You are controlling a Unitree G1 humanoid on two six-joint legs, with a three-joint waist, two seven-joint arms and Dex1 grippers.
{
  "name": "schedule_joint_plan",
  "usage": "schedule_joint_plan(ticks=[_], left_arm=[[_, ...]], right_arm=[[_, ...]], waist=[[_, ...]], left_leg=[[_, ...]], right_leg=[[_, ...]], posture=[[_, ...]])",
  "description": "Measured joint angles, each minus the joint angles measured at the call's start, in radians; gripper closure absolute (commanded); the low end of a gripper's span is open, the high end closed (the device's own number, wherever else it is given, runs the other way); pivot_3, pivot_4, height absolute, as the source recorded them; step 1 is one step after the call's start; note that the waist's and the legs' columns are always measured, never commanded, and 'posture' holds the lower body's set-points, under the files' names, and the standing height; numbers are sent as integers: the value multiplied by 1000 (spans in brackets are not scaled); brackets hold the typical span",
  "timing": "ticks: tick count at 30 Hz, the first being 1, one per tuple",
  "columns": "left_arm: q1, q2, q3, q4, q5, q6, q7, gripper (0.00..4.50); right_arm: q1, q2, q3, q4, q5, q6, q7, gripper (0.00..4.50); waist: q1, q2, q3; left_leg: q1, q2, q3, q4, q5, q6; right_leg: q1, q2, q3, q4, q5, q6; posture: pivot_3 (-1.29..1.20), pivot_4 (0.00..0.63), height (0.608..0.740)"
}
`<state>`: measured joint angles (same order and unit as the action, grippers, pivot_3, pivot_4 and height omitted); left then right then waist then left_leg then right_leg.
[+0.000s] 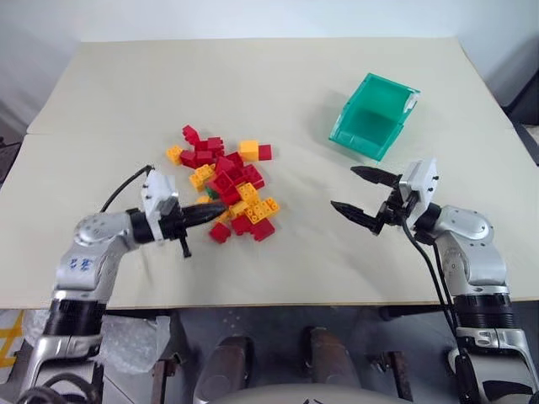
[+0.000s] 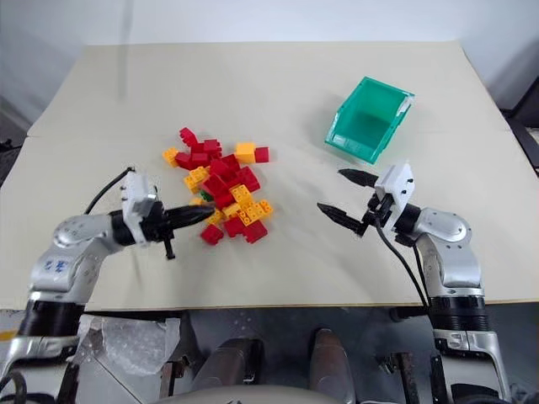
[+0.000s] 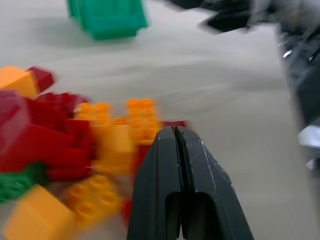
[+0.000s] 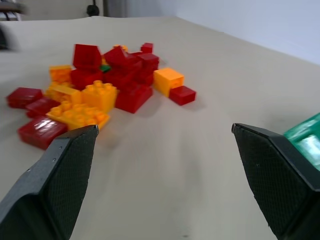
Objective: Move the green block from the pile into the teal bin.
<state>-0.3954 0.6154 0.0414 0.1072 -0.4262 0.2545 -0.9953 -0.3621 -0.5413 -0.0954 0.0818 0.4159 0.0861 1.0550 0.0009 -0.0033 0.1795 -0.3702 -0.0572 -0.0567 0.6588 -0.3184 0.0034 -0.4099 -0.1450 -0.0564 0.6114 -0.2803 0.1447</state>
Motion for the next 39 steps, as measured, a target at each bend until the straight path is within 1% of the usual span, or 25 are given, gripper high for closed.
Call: schedule_joint_plan(ticks=[3,7,10,13,15,18,21,25,28,30,33,37,39], left_arm=[[-106,-52,-25,173,68,-73,19,4469],[-232,-91,-39,402,136,-177,29,4469],[-293,-105,-40,509,165,-228,43,4469],[-366,-124,-37,643,210,-257,128,4469],[-418,-128,-17,728,230,-259,214,4469],[-433,-104,18,802,251,-250,304,4469],[-426,-100,27,831,259,-245,320,4469],[-391,-98,40,805,254,-247,284,4469],[-341,-99,45,726,237,-223,226,4469],[-277,-101,45,628,209,-190,166,4469],[-153,-94,35,422,152,-96,78,4469],[-44,-66,40,235,102,9,42,4469],[3,-54,74,147,68,49,47,4469]], right_arm=[[15,-1,11,-16,4,8,10,0],[9,7,10,-19,3,1,-7,0],[6,19,10,-26,4,1,-23,0],[7,19,9,-36,4,2,-28,0],[7,19,10,-38,4,2,-32,0],[8,19,8,-38,4,1,-36,0],[7,19,8,-37,3,1,-36,0],[0,19,9,-24,3,0,-34,0],[-18,19,11,-5,2,-4,-27,0],[-27,18,11,6,1,-9,-20,0],[-44,16,14,30,-1,-18,-4,0],[-57,14,16,50,-6,-21,10,0],[-61,11,15,58,-7,-22,19,0]], waist=[[-5,0,0],[-1,0,0],[0,0,0],[1,-1,0],[1,-1,0],[-7,-1,0],[-2,-1,1],[0,-1,1],[-1,-1,1],[-2,-1,1],[-6,-1,1],[-3,-1,1],[-3,-1,1]], left_leg=[[0,0,2,0,0,0],[0,0,2,1,0,0],[0,0,2,3,0,1],[-1,-1,2,4,-1,1],[-1,-1,2,5,-1,1],[0,0,4,4,-1,2],[-1,0,4,4,-1,2],[-1,-1,4,5,-1,2],[-1,0,4,5,-1,2],[-1,1,4,4,-2,2],[-1,4,5,4,-2,2],[-1,4,5,5,-3,2],[-1,5,5,5,-3,3]], right_leg=[[-1,0,1,0,0,0],[0,0,1,0,1,1],[0,0,1,0,1,2],[0,0,1,1,1,2],[0,0,2,1,1,2],[-2,0,3,3,1,2],[-2,0,3,2,1,3],[-2,0,4,1,2,3],[-2,0,4,1,2,3],[-2,-1,4,1,2,3],[-2,-1,5,1,2,3],[-2,-1,5,1,2,3],[-2,-1,6,1,2,3]], posture=[[0,150,740],[0,150,740],[0,150,740],[0,150,740],[0,150,740],[0,150,740],[0,150,740],[0,150,740],[0,150,740],[0,150,740],[0,150,740],[0,150,740],[0,150,740]])
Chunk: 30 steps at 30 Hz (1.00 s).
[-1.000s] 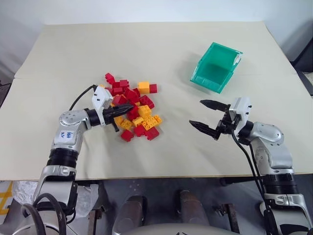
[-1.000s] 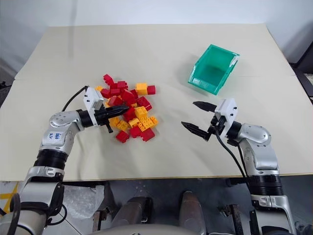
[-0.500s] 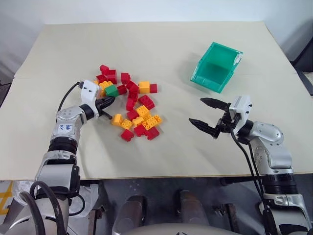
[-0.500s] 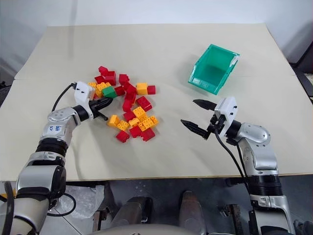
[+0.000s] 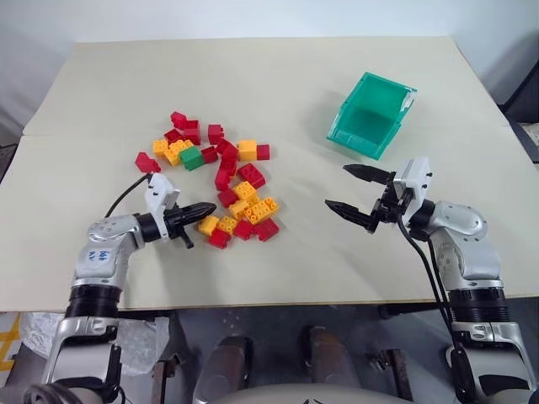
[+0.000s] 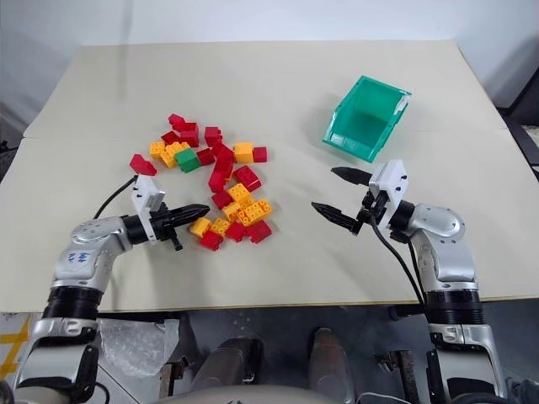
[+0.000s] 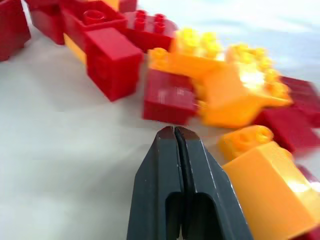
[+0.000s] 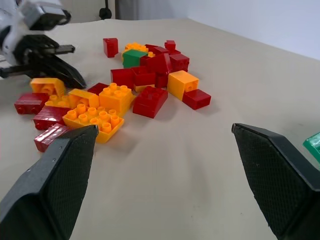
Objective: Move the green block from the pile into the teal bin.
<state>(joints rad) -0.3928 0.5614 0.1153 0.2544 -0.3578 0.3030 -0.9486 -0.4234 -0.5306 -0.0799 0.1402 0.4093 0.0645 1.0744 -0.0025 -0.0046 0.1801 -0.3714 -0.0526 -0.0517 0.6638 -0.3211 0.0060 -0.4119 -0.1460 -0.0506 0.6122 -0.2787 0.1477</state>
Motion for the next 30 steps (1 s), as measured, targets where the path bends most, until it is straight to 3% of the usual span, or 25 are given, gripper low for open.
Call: schedule_joint_plan(ticks=[4,7,12,20,24,30], left_arm=[[30,12,95,-114,-43,46,79,4469],[39,14,151,-153,-34,70,193,3877],[116,3,201,-309,39,139,428,2459],[197,-136,180,-467,62,208,622,34],[186,-194,131,-415,124,148,688,34],[71,-206,96,-166,183,12,713,34]], right_arm=[[-8,-2,1,20,-2,0,16,0],[-27,-2,4,35,-5,-2,28,0],[-49,-8,6,71,-10,-11,53,0],[-76,-9,9,97,-13,-15,73,0],[-82,-9,11,102,-14,-15,74,0],[-80,-12,11,101,-15,-13,72,0]], waist=[[2,0,0],[2,0,0],[1,0,0],[6,0,0],[5,0,0],[6,0,0]], left_leg=[[0,0,0,0,0,0],[0,0,0,0,0,0],[0,0,0,-1,-1,-1],[0,0,0,0,-1,0],[0,-1,0,0,-1,0],[0,-4,1,0,-1,-1]], right_leg=[[0,0,0,-1,0,0],[0,0,0,-1,0,0],[0,0,0,-1,0,0],[0,0,0,-2,0,0],[0,0,0,-2,0,0],[0,1,0,-2,0,0]], posture=[[0,150,740],[0,150,740],[0,150,740],[0,150,740],[0,150,740],[0,150,740]])
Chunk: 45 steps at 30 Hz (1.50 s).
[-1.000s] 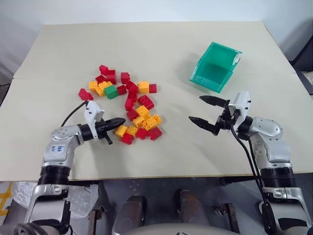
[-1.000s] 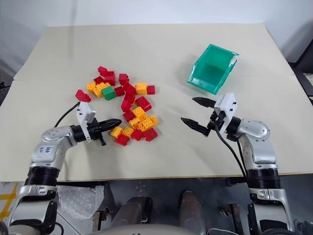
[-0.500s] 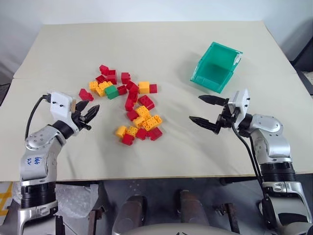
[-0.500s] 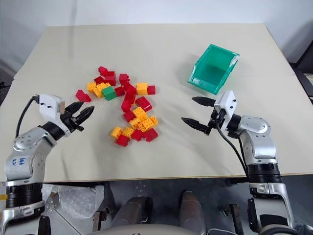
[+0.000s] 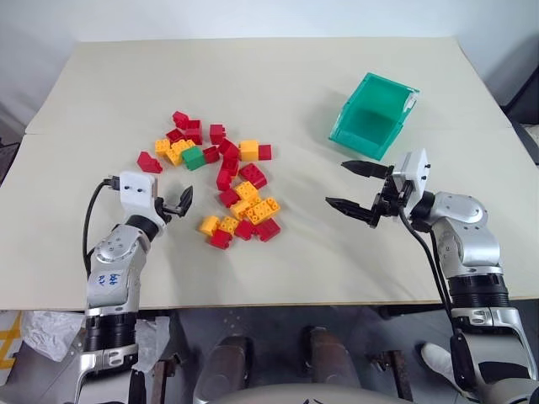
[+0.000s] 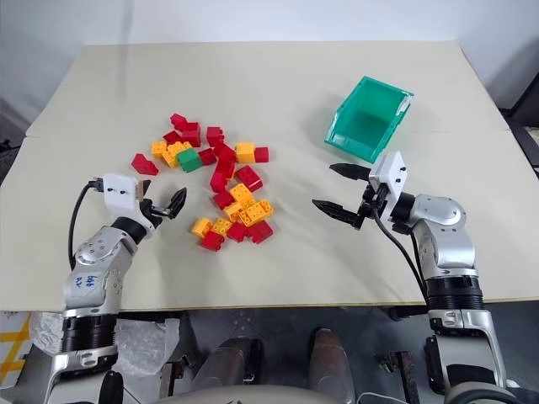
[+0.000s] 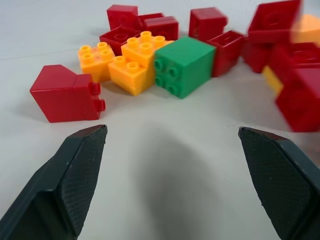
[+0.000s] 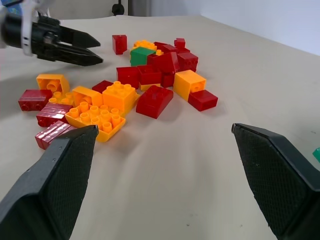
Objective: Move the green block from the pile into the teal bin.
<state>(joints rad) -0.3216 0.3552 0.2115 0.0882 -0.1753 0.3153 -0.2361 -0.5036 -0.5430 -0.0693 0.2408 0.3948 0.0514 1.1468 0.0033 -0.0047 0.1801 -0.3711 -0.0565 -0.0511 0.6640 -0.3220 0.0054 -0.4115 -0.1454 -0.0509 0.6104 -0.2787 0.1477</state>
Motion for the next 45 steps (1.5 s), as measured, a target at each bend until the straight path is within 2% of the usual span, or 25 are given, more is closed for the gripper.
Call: schedule_joint_plan(ticks=[3,12,19,23,29,38,42,45], left_arm=[[-104,-1,-19,195,21,-84,-19,34],[-354,3,-48,622,74,-295,-61,34],[-470,-3,-68,843,106,-416,-81,34],[-534,-17,-75,934,111,-424,-117,34],[-531,-18,-75,917,111,-414,-164,34],[-389,-58,-94,618,91,-272,-225,34],[-395,-72,-102,603,91,-237,-230,34],[-435,-76,-99,664,94,-246,-202,34]], right_arm=[[3,-4,0,-4,0,4,-5,0],[18,-10,-3,-35,0,16,-20,0],[19,-12,-4,-40,0,18,-30,0],[19,-13,-4,-40,0,17,-38,0],[19,-13,-4,-40,0,16,-46,0],[31,-15,-7,-43,0,15,-49,0],[32,-15,-7,-43,0,15,-52,0],[29,-12,-6,-43,0,14,-55,0]], waist=[[6,0,0],[28,0,0],[33,1,0],[51,1,0],[54,1,0],[47,1,0],[48,1,0],[53,1,0]], left_leg=[[0,-1,0,1,0,0],[2,-2,0,4,1,0],[2,-3,0,4,2,1],[1,-5,2,5,3,2],[-1,-7,1,4,3,4],[-1,-6,0,2,2,5],[-1,-6,1,2,2,5],[-1,-6,0,3,2,5]], right_leg=[[0,0,-1,0,0,0],[2,-1,0,0,1,1],[3,-2,0,1,2,1],[3,-2,0,0,3,2],[4,-3,0,0,4,5],[3,-3,0,-5,5,6],[4,-3,0,-4,5,6],[4,-3,0,-5,5,6]], posture=[[0,150,740],[0,150,740],[0,150,740],[0,150,740],[0,150,740],[0,150,740],[0,150,740],[0,150,740]])
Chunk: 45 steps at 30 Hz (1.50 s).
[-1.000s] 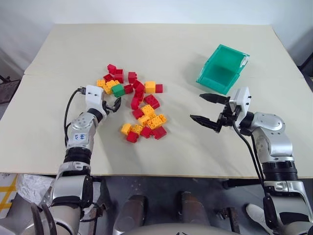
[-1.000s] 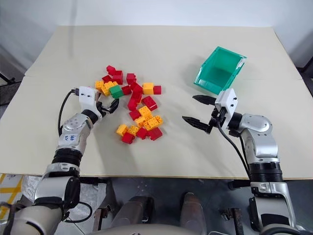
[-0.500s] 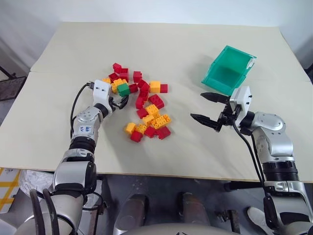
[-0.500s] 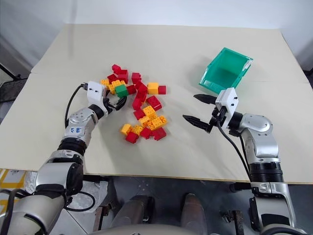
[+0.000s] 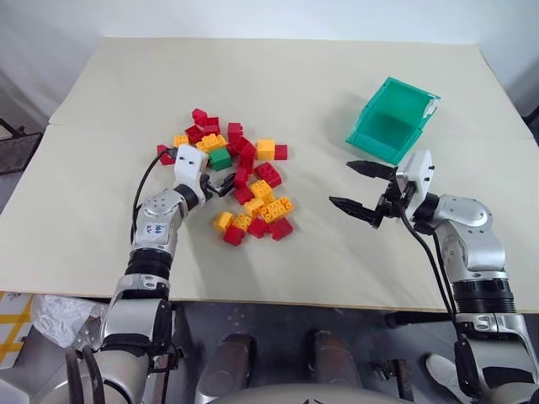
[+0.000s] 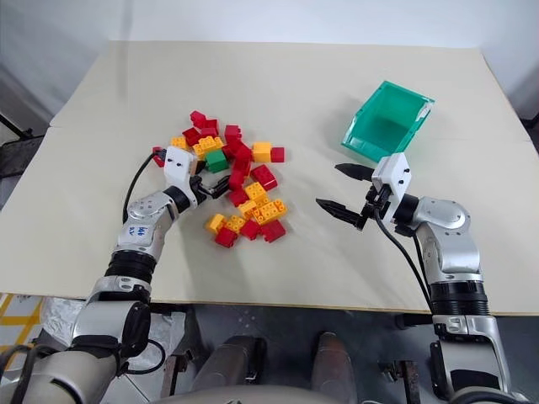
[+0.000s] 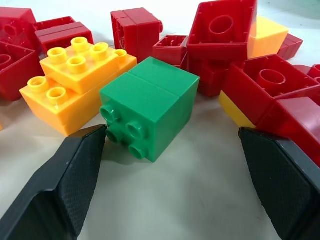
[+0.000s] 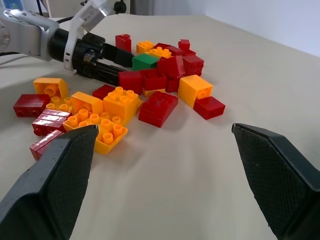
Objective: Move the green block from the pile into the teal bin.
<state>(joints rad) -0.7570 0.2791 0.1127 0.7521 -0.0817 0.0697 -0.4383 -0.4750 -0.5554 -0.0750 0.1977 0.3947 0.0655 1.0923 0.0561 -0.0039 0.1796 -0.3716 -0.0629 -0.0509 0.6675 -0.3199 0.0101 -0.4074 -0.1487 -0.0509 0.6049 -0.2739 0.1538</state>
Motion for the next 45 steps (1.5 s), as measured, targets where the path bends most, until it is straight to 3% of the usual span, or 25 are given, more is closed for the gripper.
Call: schedule_joint_plan(ticks=[6,16,25,28,31,35,40,45], left_arm=[[-66,-3,7,134,3,-62,29,34],[-35,26,30,104,-38,-61,-61,2998],[185,135,11,-312,-170,108,-338,3046],[184,175,-16,-493,-221,208,-413,3046],[126,175,-78,-563,-232,258,-461,3046],[77,154,-146,-533,-217,260,-498,3046],[-97,-6,-340,-325,-119,139,-612,3046],[-146,-71,-398,-101,-41,12,-640,3046]], right_arm=[[-4,1,0,0,0,-3,-6,0],[7,1,-2,-7,0,-13,-24,0],[25,-27,-24,-23,11,2,-25,0],[38,-58,-44,-38,21,15,-12,0],[53,-77,-54,-57,28,26,-1,0],[71,-85,-63,-66,31,30,-1,0],[128,-107,-100,-129,35,43,-24,0],[212,-135,-145,-184,39,65,-48,0]], waist=[[-3,0,0],[-14,0,0],[-52,-1,0],[-46,-1,1],[-34,-1,0],[-33,-1,1],[-18,-1,1],[-34,-1,1]], left_leg=[[1,0,0,1,1,-1],[1,1,1,-1,1,0],[-3,7,3,-4,-1,0],[-3,7,2,-2,-1,0],[-2,6,2,-1,-1,1],[-3,5,3,-2,-1,1],[-5,2,5,-1,-2,3],[-5,4,7,-3,-3,4]], right_leg=[[0,0,0,1,1,-1],[0,0,0,3,1,-1],[-5,1,0,-1,1,-1],[-3,1,0,-2,1,-1],[-2,1,1,-3,2,0],[-3,1,0,-3,2,0],[-1,2,-1,-8,3,2],[-2,2,-1,-10,4,2]], posture=[[0,150,740],[0,150,740],[0,150,740],[0,150,740],[0,150,740],[0,150,740],[0,150,740],[0,150,740]])
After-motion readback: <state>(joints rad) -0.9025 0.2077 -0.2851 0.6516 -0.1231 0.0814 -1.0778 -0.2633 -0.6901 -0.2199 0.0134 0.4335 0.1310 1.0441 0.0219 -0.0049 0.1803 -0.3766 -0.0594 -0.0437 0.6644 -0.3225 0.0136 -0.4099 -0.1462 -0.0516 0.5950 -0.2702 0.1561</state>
